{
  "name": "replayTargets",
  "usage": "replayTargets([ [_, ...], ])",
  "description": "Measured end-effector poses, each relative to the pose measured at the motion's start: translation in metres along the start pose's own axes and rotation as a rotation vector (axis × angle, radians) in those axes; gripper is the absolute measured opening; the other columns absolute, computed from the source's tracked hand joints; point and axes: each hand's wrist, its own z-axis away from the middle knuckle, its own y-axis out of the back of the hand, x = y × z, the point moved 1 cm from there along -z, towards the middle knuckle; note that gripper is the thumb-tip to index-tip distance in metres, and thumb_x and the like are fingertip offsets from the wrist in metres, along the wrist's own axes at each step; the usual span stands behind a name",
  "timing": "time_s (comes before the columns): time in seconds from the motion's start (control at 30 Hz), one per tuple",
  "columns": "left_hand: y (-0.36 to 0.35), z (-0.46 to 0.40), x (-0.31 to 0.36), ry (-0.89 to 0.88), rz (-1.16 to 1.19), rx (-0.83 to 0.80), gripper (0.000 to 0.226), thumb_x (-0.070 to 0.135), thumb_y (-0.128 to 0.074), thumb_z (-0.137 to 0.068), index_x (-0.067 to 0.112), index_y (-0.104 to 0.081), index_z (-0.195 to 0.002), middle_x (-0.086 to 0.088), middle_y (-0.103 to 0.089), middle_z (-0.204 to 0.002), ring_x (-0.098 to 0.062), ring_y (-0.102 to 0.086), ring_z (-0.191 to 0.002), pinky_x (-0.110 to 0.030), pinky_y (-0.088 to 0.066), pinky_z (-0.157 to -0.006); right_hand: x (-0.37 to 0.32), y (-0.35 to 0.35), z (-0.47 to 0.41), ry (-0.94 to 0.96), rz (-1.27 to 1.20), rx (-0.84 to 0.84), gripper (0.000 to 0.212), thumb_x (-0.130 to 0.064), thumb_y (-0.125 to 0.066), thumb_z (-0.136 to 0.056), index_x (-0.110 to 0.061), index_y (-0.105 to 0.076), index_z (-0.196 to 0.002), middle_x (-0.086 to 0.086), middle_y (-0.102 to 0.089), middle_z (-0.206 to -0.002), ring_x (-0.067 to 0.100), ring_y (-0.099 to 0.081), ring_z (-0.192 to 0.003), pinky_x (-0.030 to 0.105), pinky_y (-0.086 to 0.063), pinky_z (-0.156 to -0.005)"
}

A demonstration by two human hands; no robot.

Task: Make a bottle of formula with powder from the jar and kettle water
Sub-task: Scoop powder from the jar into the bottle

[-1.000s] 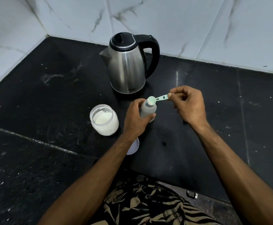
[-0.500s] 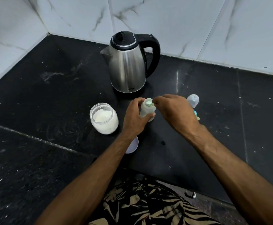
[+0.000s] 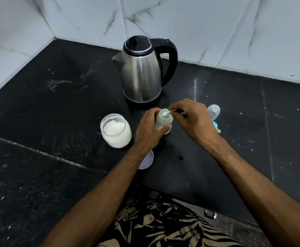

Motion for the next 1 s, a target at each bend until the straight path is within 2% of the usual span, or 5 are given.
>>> replayTargets([
  [0.37, 0.001, -0.001, -0.001, -0.007, -0.022, -0.019, 0.055, 0.053, -0.069, -0.067, 0.032, -0.051, -0.115, 0.014, -0.056, -0.114, -0.006, -0.056, -0.103, -0.040, -0.053, -0.087, 0.005, -0.009, -0.001, -0.023, 0.028, -0.080, 0.015, -0.008, -0.073, -0.087, -0.011, -0.075, -0.101, 0.004, -0.073, -0.098, 0.017, -0.068, -0.085, 0.038, -0.059, -0.077],
  [0.57, 0.001, -0.001, -0.002, -0.005, -0.019, -0.021, 0.054, 0.053, -0.070, -0.067, 0.034, -0.050, -0.115, 0.015, -0.056, -0.114, -0.006, -0.057, -0.103, -0.040, -0.053, -0.087, 0.007, -0.009, 0.001, -0.055, 0.019, -0.114, 0.015, -0.009, -0.072, -0.087, -0.010, -0.075, -0.102, 0.006, -0.072, -0.100, 0.019, -0.069, -0.087, 0.039, -0.059, -0.079],
  [0.7, 0.001, -0.001, -0.001, -0.007, -0.009, -0.020, 0.052, 0.051, -0.072, -0.068, 0.034, -0.051, -0.113, 0.014, -0.057, -0.112, -0.007, -0.058, -0.102, -0.042, -0.054, -0.084, 0.005, -0.004, -0.001, -0.076, -0.028, -0.001, 0.015, -0.008, -0.072, -0.087, -0.010, -0.075, -0.102, 0.005, -0.072, -0.096, 0.016, -0.067, -0.084, 0.034, -0.058, -0.077],
  [0.8, 0.002, -0.001, -0.001, -0.008, -0.005, -0.019, 0.052, 0.050, -0.072, -0.069, 0.034, -0.051, -0.113, 0.013, -0.057, -0.113, -0.007, -0.058, -0.103, -0.042, -0.054, -0.085, 0.005, -0.007, 0.000, -0.096, -0.010, -0.097, 0.016, -0.011, -0.073, -0.088, -0.011, -0.075, -0.103, 0.005, -0.072, -0.099, 0.017, -0.068, -0.085, 0.037, -0.059, -0.079],
  [1.0, 0.002, 0.000, 0.001, 0.007, -0.003, -0.014, 0.050, 0.051, -0.073, -0.069, 0.037, -0.050, -0.111, 0.016, -0.057, -0.112, -0.005, -0.058, -0.102, -0.040, -0.055, -0.084, 0.005, -0.010, 0.000, -0.117, -0.024, -0.081, 0.016, -0.012, -0.072, -0.088, -0.012, -0.075, -0.104, 0.005, -0.072, -0.100, 0.017, -0.068, -0.086, 0.036, -0.059, -0.079],
])
